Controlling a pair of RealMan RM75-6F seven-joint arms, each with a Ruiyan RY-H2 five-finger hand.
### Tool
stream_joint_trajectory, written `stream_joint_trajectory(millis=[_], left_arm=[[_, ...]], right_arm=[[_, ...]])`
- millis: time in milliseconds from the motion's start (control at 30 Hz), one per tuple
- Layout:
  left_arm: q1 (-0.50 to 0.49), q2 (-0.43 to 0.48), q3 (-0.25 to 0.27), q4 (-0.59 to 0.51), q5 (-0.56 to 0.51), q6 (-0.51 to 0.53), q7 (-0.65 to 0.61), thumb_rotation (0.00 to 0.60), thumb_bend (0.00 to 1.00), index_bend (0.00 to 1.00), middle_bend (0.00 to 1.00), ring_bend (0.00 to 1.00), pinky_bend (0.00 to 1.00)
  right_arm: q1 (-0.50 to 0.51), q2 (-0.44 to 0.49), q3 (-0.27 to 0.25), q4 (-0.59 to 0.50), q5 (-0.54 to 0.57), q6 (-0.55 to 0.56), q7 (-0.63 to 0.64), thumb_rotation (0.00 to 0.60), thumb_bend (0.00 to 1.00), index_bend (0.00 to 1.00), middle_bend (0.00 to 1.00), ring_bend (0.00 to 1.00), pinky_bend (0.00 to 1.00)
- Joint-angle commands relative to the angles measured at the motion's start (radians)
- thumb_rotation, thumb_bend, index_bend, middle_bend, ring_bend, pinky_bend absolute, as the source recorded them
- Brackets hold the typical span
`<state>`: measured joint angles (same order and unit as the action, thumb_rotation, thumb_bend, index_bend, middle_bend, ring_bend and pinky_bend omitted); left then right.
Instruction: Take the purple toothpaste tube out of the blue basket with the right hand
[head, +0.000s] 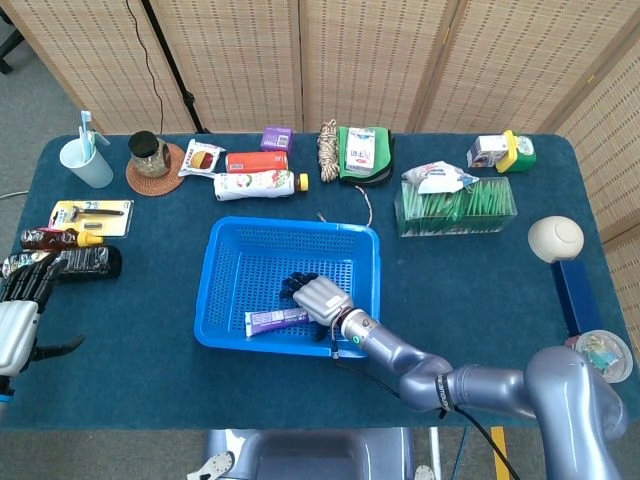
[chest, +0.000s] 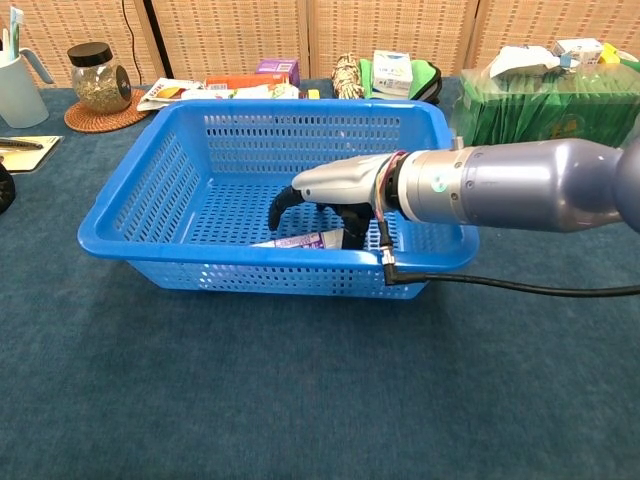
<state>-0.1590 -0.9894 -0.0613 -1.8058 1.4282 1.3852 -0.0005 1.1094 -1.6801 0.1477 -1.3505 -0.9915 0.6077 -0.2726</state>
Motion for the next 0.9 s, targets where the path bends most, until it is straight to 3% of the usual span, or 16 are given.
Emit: stream_joint_trajectory(millis=[33, 333, 600, 700, 900], left_arm=[[-0.001, 0.001, -0.001, 0.000, -0.002, -0.003, -0.002, 0.600, 0.00, 0.00, 0.00, 0.00, 0.00], [-0.002, 0.001, -0.002, 0.001, -0.006, -0.004, -0.003, 0.600, 0.00, 0.00, 0.00, 0.00, 0.00], [-0.003, 0.000, -0.001, 0.001, -0.005, -0.006, 0.003, 0.600, 0.00, 0.00, 0.00, 0.00, 0.00], [-0.003, -0.001, 0.000, 0.000, -0.004, -0.005, 0.004, 0.600, 0.00, 0.00, 0.00, 0.00, 0.00], [-0.002, -0.002, 0.002, -0.002, 0.000, -0.003, 0.008, 0.600, 0.00, 0.00, 0.00, 0.00, 0.00]], right_arm=[[0.001, -0.010, 0.000, 0.011, -0.007, 0.004, 0.004, 0.600, 0.18, 0.23, 0.16, 0.06, 0.22], [-0.017, -0.047, -0.004, 0.056, -0.082, 0.034, 0.050, 0.600, 0.47, 0.45, 0.39, 0.27, 0.45], [-0.039, -0.050, -0.004, 0.076, -0.156, 0.049, 0.116, 0.600, 0.82, 0.60, 0.54, 0.41, 0.59], [-0.046, -0.044, -0.004, 0.073, -0.181, 0.058, 0.136, 0.600, 0.87, 0.61, 0.55, 0.42, 0.60], [-0.060, -0.027, 0.003, 0.054, -0.223, 0.084, 0.171, 0.600, 0.87, 0.62, 0.55, 0.42, 0.60]])
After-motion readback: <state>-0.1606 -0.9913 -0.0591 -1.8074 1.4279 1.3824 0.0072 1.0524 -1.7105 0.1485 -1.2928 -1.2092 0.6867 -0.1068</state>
